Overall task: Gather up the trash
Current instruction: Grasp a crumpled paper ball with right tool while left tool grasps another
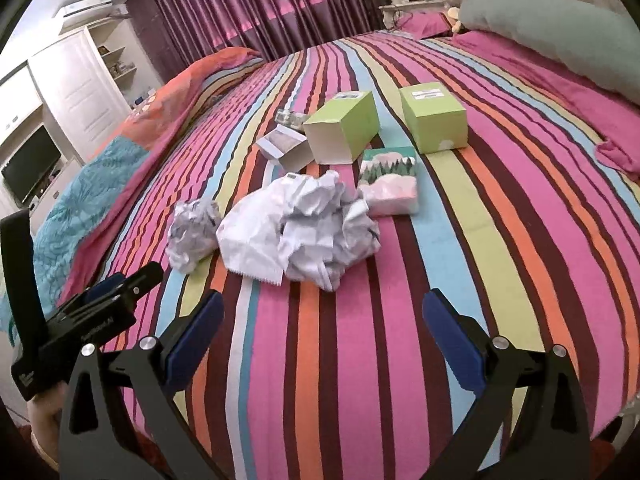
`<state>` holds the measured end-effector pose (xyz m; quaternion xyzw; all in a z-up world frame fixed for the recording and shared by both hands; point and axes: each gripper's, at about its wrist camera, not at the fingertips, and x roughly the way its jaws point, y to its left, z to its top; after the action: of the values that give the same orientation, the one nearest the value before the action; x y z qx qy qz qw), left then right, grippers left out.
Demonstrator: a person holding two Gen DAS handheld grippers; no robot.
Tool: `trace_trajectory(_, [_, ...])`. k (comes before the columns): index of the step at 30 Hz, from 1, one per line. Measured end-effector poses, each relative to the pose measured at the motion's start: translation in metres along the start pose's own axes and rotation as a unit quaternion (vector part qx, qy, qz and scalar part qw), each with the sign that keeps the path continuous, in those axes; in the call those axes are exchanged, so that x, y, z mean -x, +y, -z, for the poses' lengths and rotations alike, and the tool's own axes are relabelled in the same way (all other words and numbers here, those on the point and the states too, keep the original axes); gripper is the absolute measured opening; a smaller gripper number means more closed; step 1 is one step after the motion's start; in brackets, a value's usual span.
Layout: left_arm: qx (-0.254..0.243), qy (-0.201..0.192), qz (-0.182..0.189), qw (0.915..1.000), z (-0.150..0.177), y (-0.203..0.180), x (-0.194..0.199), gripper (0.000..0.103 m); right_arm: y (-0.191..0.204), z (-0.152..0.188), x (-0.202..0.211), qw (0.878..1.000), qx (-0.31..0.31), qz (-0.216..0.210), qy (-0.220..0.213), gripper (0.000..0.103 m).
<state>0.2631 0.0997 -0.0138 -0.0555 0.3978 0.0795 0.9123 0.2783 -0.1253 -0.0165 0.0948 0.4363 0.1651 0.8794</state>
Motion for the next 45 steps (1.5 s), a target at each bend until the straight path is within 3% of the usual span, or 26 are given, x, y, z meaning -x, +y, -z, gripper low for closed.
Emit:
trace_trajectory(16, [-0.026, 0.024, 0.015, 0.9993, -0.039, -0.004, -0.055, 0.084, -0.012, -0.016, -0.041, 0.998, -0.045, -0.017, 0.04, 0.095])
trace_trajectory(24, [-0.008, 0.047, 0.035, 0.9982, -0.046, -0.004, -0.082, 0.084, -0.019, -0.019, -0.056, 0.997, -0.055, -0.02, 0.052, 0.093])
trace_trajectory(28, [0.02, 0.061, 0.046, 0.9969, -0.048, -0.003, -0.091, 0.083, -0.019, -0.021, -0.054, 0.998, -0.042, -0.019, 0.052, 0.07])
trace_trajectory(30, [0.029, 0.071, 0.06, 0.9952, -0.048, -0.003, -0.096, 0.066, -0.02, -0.021, -0.054, 0.997, -0.04, -0.025, 0.055, 0.065])
trace_trajectory(31, [0.031, 0.075, 0.067, 0.9945, -0.047, -0.004, -0.098, 0.051, -0.019, -0.02, -0.052, 0.998, -0.034, -0.022, 0.055, 0.064])
trace_trajectory(35, [0.025, 0.067, 0.062, 0.9955, -0.047, -0.009, -0.093, 0.047, -0.018, -0.018, -0.044, 0.998, -0.026, -0.022, 0.051, 0.06])
trace_trajectory(45, [0.041, 0.052, 0.069, 0.9954, -0.045, 0.002, -0.07, 0.046, -0.027, -0.017, -0.013, 0.999, -0.032, -0.021, 0.024, 0.06])
